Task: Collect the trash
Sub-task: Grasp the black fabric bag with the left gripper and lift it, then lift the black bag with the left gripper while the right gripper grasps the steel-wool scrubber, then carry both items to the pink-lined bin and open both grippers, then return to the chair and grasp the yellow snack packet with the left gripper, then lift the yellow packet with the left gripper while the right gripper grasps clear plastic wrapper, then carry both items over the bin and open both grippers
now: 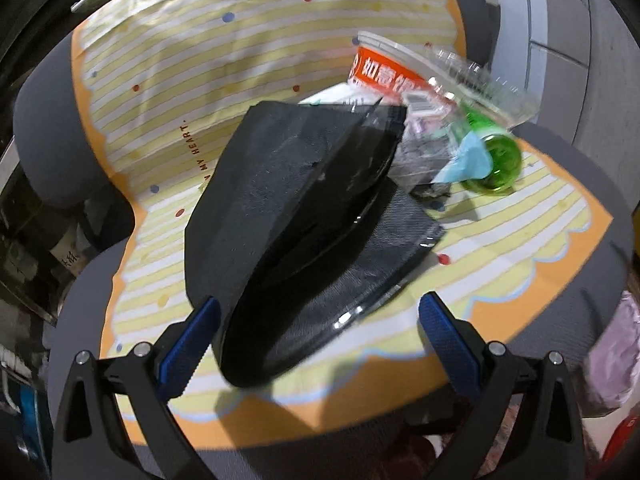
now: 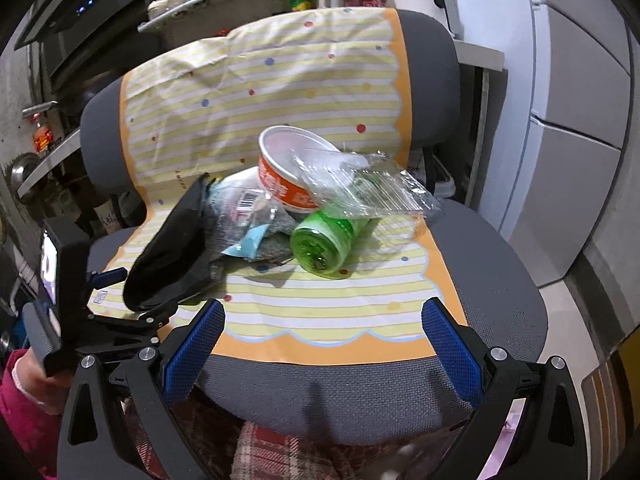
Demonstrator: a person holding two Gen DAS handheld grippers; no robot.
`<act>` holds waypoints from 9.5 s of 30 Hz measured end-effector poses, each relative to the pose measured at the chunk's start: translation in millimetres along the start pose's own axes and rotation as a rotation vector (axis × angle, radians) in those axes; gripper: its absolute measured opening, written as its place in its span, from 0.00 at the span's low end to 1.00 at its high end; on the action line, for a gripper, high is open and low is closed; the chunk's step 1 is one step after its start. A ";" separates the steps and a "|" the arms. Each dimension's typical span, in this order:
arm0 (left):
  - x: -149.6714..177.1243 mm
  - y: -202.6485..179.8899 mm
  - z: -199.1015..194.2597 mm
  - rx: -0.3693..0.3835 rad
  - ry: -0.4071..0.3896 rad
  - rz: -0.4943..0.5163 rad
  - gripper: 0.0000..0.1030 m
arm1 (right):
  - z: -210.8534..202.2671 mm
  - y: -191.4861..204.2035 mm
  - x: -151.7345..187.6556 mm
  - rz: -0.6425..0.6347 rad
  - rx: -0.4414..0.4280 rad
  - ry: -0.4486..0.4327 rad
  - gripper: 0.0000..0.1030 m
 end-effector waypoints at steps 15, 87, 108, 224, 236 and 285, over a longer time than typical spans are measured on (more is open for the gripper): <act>-14.7 11.4 37.7 -0.028 0.024 0.020 0.93 | 31.2 1.1 -5.7 -0.011 -0.020 0.049 0.94; -16.9 -38.5 -219.7 0.481 -0.515 0.058 0.03 | -117.1 -48.9 18.6 0.044 -0.022 -0.221 0.09; 81.6 -407.2 -176.3 1.107 0.075 0.802 0.03 | -206.9 -250.3 172.5 0.567 0.310 -0.240 0.13; 14.6 81.2 -30.0 0.215 -0.043 -0.360 0.31 | 144.7 74.2 -29.7 0.086 -0.396 0.136 0.62; 12.6 62.7 -58.9 0.197 -0.094 -0.320 0.31 | 42.7 78.2 -44.1 0.045 -0.489 -0.080 0.00; 10.5 -314.4 -112.8 0.615 -0.148 0.354 0.31 | -117.9 -250.0 209.8 0.598 0.338 -0.027 0.14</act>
Point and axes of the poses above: each gripper's, at about its wrist camera, not at the fingertips, and z roughly the way its jaws point, y to its left, x to its underside, the point moved 9 cm from there along z, roughly the way its jaws point, and after that the axes turned 11 degrees about y, right-handed, at the moved point
